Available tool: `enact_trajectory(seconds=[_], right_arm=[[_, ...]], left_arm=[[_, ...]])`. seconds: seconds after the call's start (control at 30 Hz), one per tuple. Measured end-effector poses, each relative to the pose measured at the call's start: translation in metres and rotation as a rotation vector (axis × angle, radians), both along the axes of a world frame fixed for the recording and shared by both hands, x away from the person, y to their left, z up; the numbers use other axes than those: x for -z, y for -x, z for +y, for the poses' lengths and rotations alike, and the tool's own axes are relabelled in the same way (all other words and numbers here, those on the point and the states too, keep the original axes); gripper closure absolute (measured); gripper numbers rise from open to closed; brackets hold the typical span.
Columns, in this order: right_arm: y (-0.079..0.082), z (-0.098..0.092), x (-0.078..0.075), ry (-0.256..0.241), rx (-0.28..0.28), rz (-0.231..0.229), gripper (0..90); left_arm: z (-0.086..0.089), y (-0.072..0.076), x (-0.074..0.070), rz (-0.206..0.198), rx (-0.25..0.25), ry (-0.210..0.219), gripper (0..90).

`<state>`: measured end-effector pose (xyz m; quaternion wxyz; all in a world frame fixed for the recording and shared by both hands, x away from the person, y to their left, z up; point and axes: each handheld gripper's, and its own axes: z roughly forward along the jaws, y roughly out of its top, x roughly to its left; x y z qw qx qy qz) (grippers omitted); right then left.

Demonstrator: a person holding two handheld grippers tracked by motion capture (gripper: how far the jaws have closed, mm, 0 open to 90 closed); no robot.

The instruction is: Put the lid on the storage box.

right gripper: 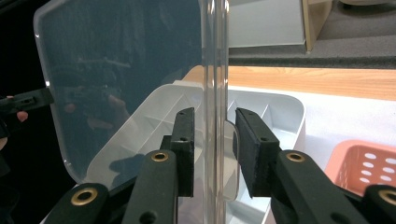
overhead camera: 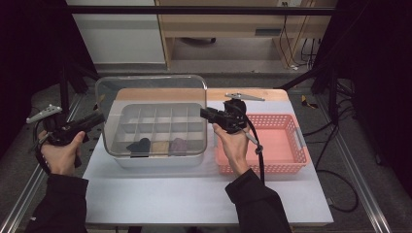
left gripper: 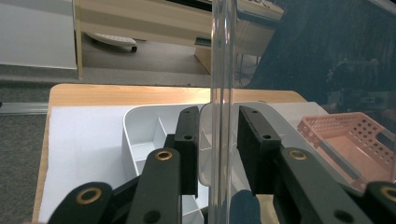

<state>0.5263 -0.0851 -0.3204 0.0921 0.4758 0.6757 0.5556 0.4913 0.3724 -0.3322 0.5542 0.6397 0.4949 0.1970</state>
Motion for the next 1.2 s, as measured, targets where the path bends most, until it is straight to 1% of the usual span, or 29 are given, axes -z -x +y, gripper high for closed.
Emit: enact_trajectory(seconds=[0.13, 0.27, 0.33, 0.5, 0.7, 0.83, 0.97, 1.2], right_arm=[[-0.006, 0.002, 0.004, -0.004, -0.002, 0.022, 69.9], [-0.010, 0.006, 0.008, 0.013, 0.000, 0.041, 69.7], [-0.011, 0.007, 0.010, 0.020, 0.003, 0.043, 69.5], [-0.015, 0.009, 0.014, 0.028, 0.009, 0.061, 69.1], [-0.018, 0.012, 0.017, 0.039, 0.008, 0.078, 69.0], [-0.018, 0.012, 0.017, 0.034, -0.002, 0.086, 69.2], [-0.016, 0.013, 0.017, 0.036, -0.007, 0.089, 69.1], [-0.020, 0.013, 0.020, 0.037, 0.001, 0.089, 68.6]], left_arm=[[0.003, -0.006, 0.002, 0.008, 0.001, -0.004, 69.2], [0.004, -0.011, 0.006, 0.026, -0.002, -0.011, 69.1], [0.004, -0.013, 0.007, 0.030, -0.001, -0.011, 69.0], [0.005, -0.018, 0.012, 0.047, -0.005, -0.017, 68.7], [0.007, -0.019, 0.016, 0.072, -0.006, -0.018, 68.4], [0.008, -0.017, 0.016, 0.072, -0.003, -0.015, 68.4], [0.008, -0.014, 0.016, 0.075, -0.002, -0.022, 68.4], [0.007, -0.017, 0.019, 0.077, -0.004, -0.023, 68.4]])
